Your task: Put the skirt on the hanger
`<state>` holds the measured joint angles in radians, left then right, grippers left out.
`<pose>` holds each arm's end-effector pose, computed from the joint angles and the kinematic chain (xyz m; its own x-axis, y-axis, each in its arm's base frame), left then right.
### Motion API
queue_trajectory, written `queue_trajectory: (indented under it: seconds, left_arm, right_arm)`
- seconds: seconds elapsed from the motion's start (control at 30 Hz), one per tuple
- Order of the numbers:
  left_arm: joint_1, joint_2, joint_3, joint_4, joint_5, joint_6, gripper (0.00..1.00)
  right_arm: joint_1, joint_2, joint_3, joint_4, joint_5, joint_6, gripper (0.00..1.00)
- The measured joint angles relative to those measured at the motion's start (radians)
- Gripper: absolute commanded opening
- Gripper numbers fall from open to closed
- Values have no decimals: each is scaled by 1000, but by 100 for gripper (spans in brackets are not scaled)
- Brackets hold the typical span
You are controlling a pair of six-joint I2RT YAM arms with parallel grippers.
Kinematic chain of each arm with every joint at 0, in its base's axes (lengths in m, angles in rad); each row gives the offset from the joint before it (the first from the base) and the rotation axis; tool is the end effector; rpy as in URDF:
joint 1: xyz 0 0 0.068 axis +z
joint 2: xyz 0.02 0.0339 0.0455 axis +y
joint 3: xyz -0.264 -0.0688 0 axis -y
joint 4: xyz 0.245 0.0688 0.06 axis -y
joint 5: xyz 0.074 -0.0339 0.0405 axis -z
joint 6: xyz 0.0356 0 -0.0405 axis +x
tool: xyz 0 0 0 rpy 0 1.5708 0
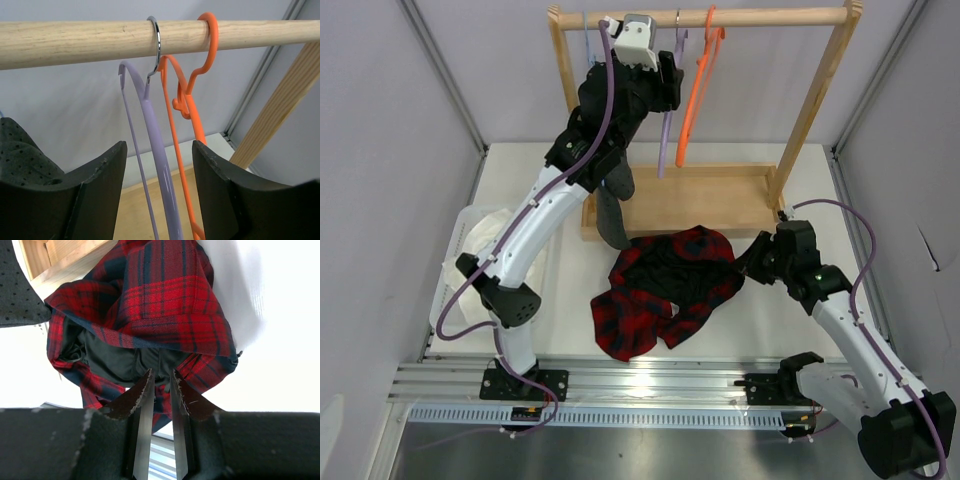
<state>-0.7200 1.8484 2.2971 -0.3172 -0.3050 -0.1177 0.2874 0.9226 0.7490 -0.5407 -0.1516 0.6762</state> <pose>0.3033 -0.2518 0.5419 0.0503 -0.1931 -0.9799 0.4139 0.8969 -0.1555 0.1853 0.0604 0.2692 -0.7338 0.4282 -0.5274 0.0893 0.8304 0.5500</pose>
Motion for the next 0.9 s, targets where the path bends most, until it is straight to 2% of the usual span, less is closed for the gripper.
queue_trajectory:
  seconds: [0.4, 0.57, 0.7, 0.73, 0.8, 0.83, 0.9]
  left_arm:
    - [1, 79, 35, -3, -10, 42, 58]
    - [2, 90, 35, -18, -31, 49, 52]
    - [2, 91, 35, -26, -57, 64, 37]
    - [2, 91, 37, -25, -63, 68, 27]
    - [2, 91, 37, -21, -72, 82, 16]
    - [3, 91, 37, -19, -78, 95, 6]
    - [3, 91, 37, -12, -80, 114, 0]
  right_arm:
    - [-24, -3, 0, -8, -26, -13, 24]
    - [-31, -3, 0, -8, -37, -19, 24]
    - [-35, -3, 0, -8, -42, -22, 24]
    - [-35, -3, 0, -8, -42, -22, 24]
    - [-37, -3, 0, -8, -43, -23, 24]
    - [-37, -3, 0, -8, -45, -23, 24]
    - [-37, -3, 0, -8, -48, -23, 24]
